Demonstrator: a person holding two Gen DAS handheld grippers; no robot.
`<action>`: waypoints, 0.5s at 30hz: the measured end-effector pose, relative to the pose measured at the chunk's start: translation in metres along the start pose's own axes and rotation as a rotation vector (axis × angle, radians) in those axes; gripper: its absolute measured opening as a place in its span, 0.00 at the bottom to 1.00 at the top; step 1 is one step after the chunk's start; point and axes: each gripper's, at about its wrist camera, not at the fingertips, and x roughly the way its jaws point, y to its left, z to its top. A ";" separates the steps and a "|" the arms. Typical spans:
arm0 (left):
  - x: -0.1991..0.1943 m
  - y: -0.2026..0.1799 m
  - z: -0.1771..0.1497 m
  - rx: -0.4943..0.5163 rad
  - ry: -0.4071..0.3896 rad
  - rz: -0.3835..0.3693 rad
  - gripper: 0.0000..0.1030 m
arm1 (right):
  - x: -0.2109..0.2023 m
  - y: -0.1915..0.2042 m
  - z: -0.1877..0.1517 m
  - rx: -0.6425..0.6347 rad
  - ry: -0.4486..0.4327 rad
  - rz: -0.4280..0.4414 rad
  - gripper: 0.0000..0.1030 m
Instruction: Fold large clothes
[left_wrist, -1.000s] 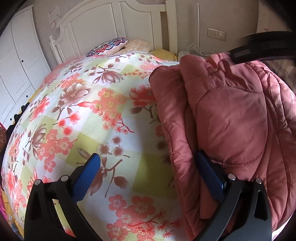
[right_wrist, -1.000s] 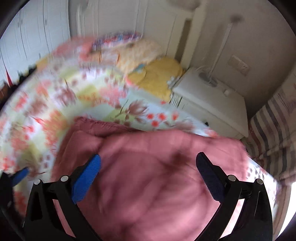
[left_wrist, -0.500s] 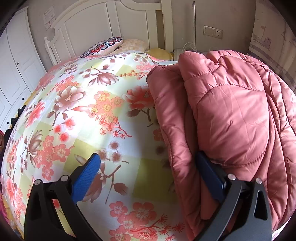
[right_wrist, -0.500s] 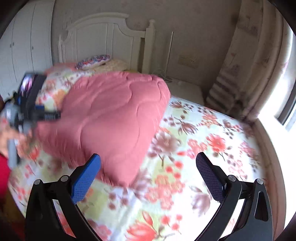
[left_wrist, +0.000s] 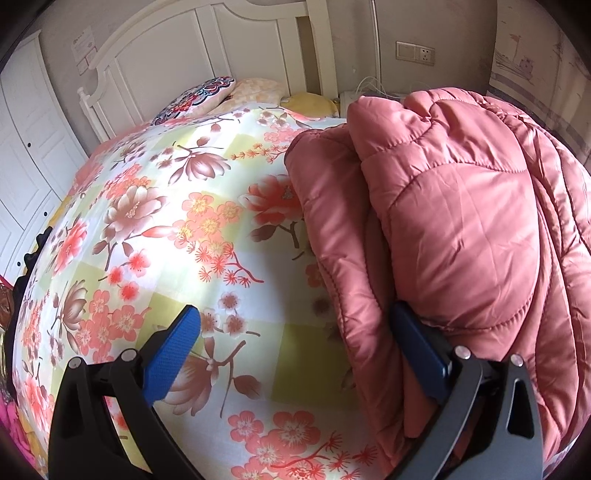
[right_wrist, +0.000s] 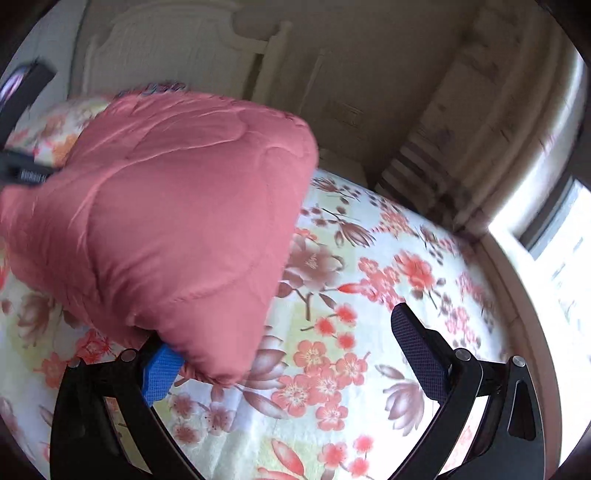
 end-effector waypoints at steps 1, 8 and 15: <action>0.000 0.000 0.000 0.002 -0.001 -0.002 0.98 | 0.000 0.000 -0.002 -0.009 0.006 -0.011 0.95; 0.002 -0.003 -0.002 0.007 0.005 -0.037 0.98 | 0.026 -0.018 -0.012 0.041 0.074 -0.003 0.95; 0.008 -0.013 0.000 0.036 0.018 -0.029 0.98 | 0.016 -0.027 -0.002 0.024 0.037 -0.002 0.95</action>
